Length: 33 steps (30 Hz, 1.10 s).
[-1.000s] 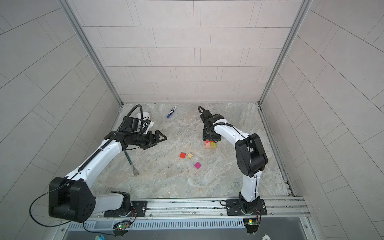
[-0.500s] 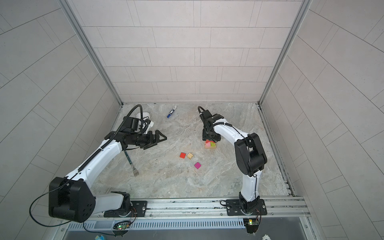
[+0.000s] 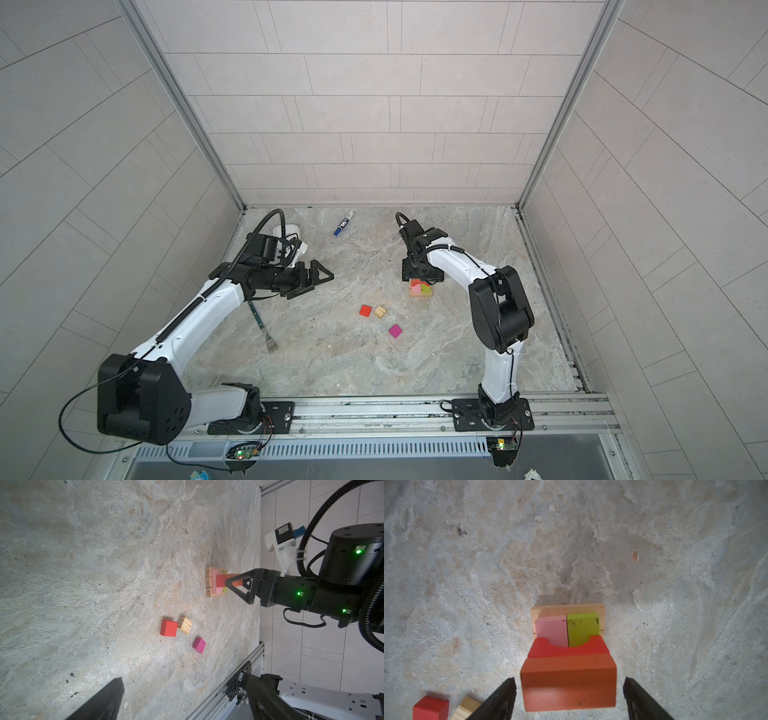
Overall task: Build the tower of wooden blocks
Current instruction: 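Open the right gripper and lift it off the orange block, then move the right gripper over the magenta cube nearer the robot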
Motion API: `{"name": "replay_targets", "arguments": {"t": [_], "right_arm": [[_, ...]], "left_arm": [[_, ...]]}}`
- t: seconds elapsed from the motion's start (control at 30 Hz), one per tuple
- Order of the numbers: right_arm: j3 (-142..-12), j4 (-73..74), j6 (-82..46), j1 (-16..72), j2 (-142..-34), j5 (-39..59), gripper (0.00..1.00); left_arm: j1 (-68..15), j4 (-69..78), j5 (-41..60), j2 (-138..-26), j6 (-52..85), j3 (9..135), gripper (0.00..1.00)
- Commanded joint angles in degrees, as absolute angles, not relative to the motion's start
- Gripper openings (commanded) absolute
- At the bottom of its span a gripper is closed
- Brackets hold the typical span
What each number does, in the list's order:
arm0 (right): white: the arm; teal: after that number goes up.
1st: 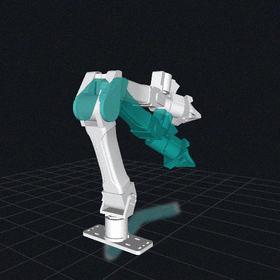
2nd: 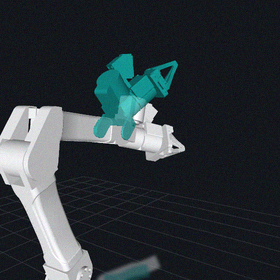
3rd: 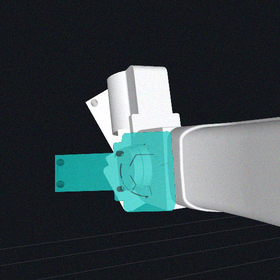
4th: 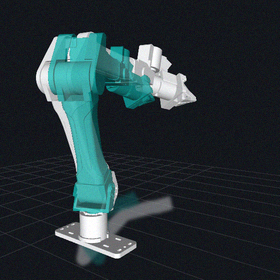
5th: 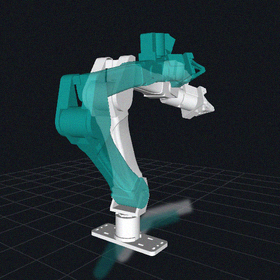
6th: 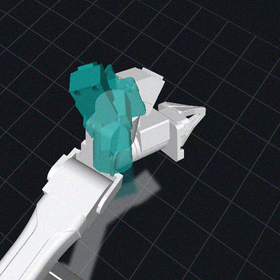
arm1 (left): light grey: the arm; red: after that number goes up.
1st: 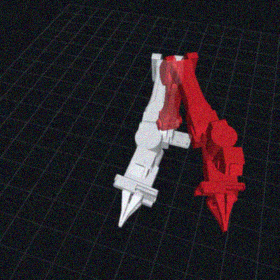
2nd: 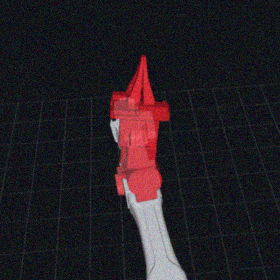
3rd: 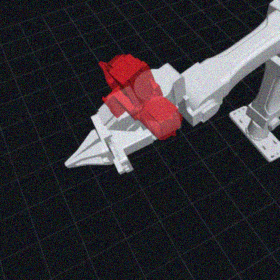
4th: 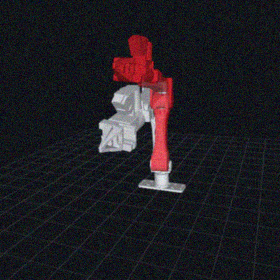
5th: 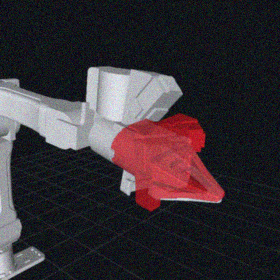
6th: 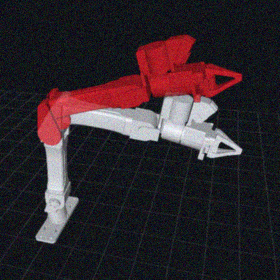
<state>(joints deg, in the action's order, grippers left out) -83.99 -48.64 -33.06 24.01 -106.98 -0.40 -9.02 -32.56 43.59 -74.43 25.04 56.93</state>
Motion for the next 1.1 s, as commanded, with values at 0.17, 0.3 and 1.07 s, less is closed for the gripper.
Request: {"name": "replay_targets", "arguments": {"t": [0.17, 0.3, 1.07], "right_arm": [[-83.6, -50.8, -31.6, 24.8, -102.1, -2.1, 0.86], [-83.0, -52.9, -29.4, 25.4, -98.8, -2.6, 0.86], [-62.8, -47.0, -24.3, 36.2, -84.5, 3.6, 0.82]], "left_arm": [[-8.8, -31.8, 43.7, -73.3, 24.9, 56.3, 0.99], [-8.7, -32.0, 43.5, -73.3, 24.7, 56.3, 0.99], [-8.6, -32.7, 41.7, -74.7, 24.3, 56.9, 0.99]]}}
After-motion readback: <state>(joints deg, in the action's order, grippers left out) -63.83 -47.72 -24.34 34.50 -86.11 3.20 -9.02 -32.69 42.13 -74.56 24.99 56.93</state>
